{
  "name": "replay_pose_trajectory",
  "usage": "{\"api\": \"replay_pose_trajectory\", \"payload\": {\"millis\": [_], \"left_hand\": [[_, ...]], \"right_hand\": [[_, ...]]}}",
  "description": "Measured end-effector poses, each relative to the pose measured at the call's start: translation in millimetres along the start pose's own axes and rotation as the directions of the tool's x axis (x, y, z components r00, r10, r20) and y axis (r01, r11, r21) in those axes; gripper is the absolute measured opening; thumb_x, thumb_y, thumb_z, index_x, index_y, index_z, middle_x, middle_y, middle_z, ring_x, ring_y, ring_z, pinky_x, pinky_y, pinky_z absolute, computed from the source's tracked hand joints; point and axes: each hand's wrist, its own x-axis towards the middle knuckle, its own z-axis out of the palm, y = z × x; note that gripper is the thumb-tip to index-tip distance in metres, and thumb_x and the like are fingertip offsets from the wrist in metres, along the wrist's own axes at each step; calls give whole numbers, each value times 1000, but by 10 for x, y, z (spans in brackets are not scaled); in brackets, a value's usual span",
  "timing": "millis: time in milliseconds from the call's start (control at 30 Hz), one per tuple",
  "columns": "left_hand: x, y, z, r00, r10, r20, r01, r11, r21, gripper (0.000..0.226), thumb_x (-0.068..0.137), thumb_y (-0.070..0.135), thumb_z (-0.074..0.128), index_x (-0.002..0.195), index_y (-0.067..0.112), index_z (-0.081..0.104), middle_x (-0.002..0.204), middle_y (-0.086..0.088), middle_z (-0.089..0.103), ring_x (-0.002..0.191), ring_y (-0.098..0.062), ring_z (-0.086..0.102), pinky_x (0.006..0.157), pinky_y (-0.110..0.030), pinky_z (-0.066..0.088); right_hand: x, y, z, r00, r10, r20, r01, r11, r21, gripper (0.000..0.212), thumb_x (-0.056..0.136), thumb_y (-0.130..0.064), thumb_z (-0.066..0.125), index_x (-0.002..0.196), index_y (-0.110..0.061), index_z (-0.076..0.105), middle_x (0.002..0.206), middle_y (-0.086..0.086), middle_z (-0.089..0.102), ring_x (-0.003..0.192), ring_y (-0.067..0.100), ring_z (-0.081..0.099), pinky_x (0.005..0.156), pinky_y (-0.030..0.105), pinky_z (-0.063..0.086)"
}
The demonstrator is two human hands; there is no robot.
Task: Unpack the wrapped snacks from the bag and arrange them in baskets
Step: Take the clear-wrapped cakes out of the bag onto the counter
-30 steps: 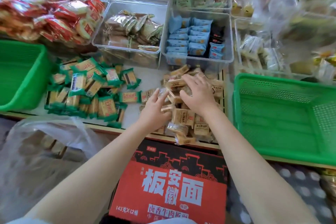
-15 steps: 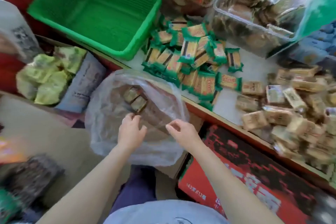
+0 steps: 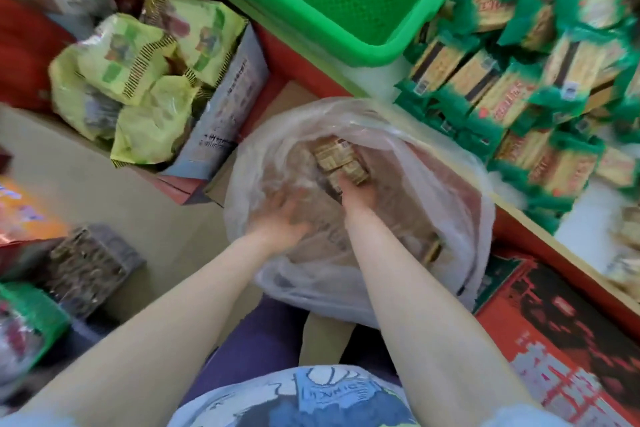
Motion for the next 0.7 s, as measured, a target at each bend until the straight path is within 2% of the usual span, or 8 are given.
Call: {"api": "replay_pose_trajectory", "payload": {"millis": [167, 267, 333, 433, 500, 567, 633, 700], "left_hand": [[17, -15, -5, 1000, 9, 19, -9, 1000, 30, 71, 100, 61, 36, 159, 40, 2, 168, 2, -7, 155, -23, -1, 121, -44, 11], [28, -50, -18, 1000, 8, 24, -8, 1000, 6, 72, 98, 65, 33, 159, 41, 4, 168, 3, -5, 155, -21, -2, 121, -44, 8], [33, -75, -22, 1000, 4, 27, -3, 1000, -19, 73, 97, 68, 32, 158, 41, 2, 168, 5, -7, 155, -21, -4, 122, -44, 5], [18, -86, 0, 999, -8, 51, 9, 1000, -13, 77, 96, 70, 32, 158, 40, -2, 167, 5, -13, 154, -21, -9, 122, -45, 0], [3, -81, 18, 998, -19, 57, 19, 1000, -5, 79, 95, 71, 32, 158, 40, -4, 167, 5, -15, 154, -21, -11, 122, -47, -1], [-29, -52, -5, 998, -37, 60, 38, 999, -28, 80, 95, 71, 34, 158, 40, -3, 166, 5, -15, 154, -22, -10, 122, -49, 0], [-84, 6, -69, 994, -74, 84, 84, 988, -129, 79, 95, 68, 39, 159, 40, 1, 168, 4, -8, 155, -25, -2, 122, -46, 9], [-191, 104, -158, 991, -109, 84, 125, 968, -219, 75, 97, 64, 42, 159, 36, 12, 168, -1, 10, 152, -29, 17, 118, -40, 23]], "right_hand": [[68, -23, 171, 990, 63, -129, -81, 987, -140, 107, 76, -49, 82, 151, 3, 26, 153, 15, 41, 137, 29, 47, 106, 34, 41], [109, -43, 214, 987, 92, -133, -115, 979, -171, 112, 77, -48, 81, 152, 4, 16, 154, 17, 37, 138, 33, 45, 105, 38, 42], [150, -34, 207, 990, 79, -113, -93, 988, -125, 109, 74, -41, 82, 152, 1, 18, 153, 17, 39, 137, 33, 45, 107, 38, 43], [121, 29, 104, 997, 62, -40, -58, 994, 96, 114, 47, -39, 83, 145, -9, 34, 142, 12, 53, 126, 29, 56, 105, 44, 49], [47, 84, -22, 999, 42, 29, -46, 984, 174, 102, 44, -36, 80, 138, -14, 47, 132, 6, 62, 117, 25, 62, 101, 45, 53], [-107, 105, -184, 995, 42, 86, -56, 984, 167, 84, 57, -31, 84, 134, -16, 54, 126, 4, 66, 113, 23, 63, 102, 46, 52], [-246, 147, -373, 991, 17, 133, -41, 983, 180, 72, 62, -29, 87, 127, -17, 60, 120, 4, 69, 109, 23, 65, 101, 46, 52], [-461, 148, -592, 984, -10, 177, -25, 981, 194, 60, 59, -31, 88, 112, -19, 63, 111, 2, 72, 105, 23, 67, 100, 45, 53]]}}
